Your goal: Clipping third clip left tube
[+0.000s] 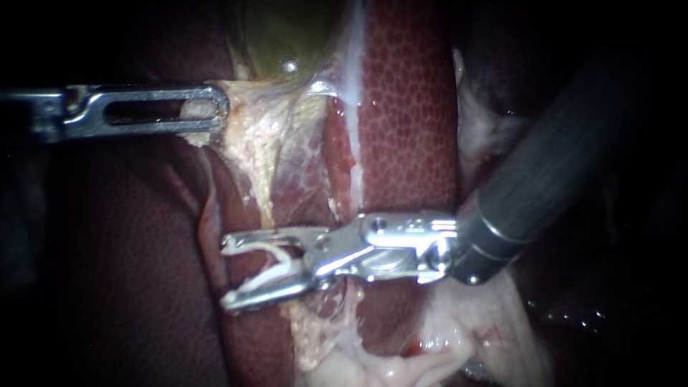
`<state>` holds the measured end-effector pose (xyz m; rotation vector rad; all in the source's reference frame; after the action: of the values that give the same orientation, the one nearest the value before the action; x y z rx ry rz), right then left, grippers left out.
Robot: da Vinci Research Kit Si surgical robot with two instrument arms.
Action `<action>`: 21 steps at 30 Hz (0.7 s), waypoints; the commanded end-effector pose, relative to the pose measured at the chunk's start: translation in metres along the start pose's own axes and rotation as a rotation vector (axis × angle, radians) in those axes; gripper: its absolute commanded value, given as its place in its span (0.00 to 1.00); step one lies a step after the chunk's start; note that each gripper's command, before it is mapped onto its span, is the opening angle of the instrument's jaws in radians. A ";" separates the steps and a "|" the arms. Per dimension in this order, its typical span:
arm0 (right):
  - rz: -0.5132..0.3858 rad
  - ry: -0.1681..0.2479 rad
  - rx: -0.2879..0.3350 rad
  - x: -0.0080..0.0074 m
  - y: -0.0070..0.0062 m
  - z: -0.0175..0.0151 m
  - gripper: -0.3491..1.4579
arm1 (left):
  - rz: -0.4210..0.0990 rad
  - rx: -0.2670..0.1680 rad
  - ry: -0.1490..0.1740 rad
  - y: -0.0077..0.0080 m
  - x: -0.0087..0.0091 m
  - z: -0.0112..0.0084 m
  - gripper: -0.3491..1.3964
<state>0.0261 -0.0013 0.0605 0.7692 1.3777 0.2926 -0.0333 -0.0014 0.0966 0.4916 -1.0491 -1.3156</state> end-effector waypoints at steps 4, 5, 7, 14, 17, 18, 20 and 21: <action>0.010 0.004 -0.012 0.0011 -0.0003 -0.0022 0.48 | 0.000 0.000 0.000 0.0000 0.0000 0.0000 0.11; 0.007 0.004 -0.014 0.0014 -0.0004 -0.0029 0.48 | 0.000 0.000 0.000 0.0000 0.0000 0.0000 0.11; 0.005 0.005 -0.019 0.0017 -0.0004 -0.0037 0.48 | 0.000 0.000 0.000 0.0000 0.0000 0.0000 0.11; 0.008 0.006 -0.029 0.0017 -0.0001 -0.0064 0.48 | 0.000 0.001 0.001 0.0000 0.0000 -0.0001 0.11; 0.008 0.005 -0.033 0.0011 0.0005 -0.0068 0.48 | 0.000 0.001 0.001 0.0000 0.0000 -0.0001 0.11; 0.008 0.005 -0.035 0.0008 0.0008 -0.0068 0.48 | 0.000 0.001 0.001 0.0000 0.0000 -0.0001 0.11; 0.007 0.004 -0.039 0.0002 0.0013 -0.0069 0.48 | 0.000 0.001 0.001 0.0000 0.0000 -0.0001 0.11; 0.006 0.003 -0.040 -0.0002 0.0016 -0.0069 0.48 | 0.000 0.001 0.001 0.0000 0.0000 -0.0001 0.11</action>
<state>0.0199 0.0019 0.0619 0.7384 1.3687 0.3244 -0.0332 -0.0013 0.0965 0.4926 -1.0491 -1.3149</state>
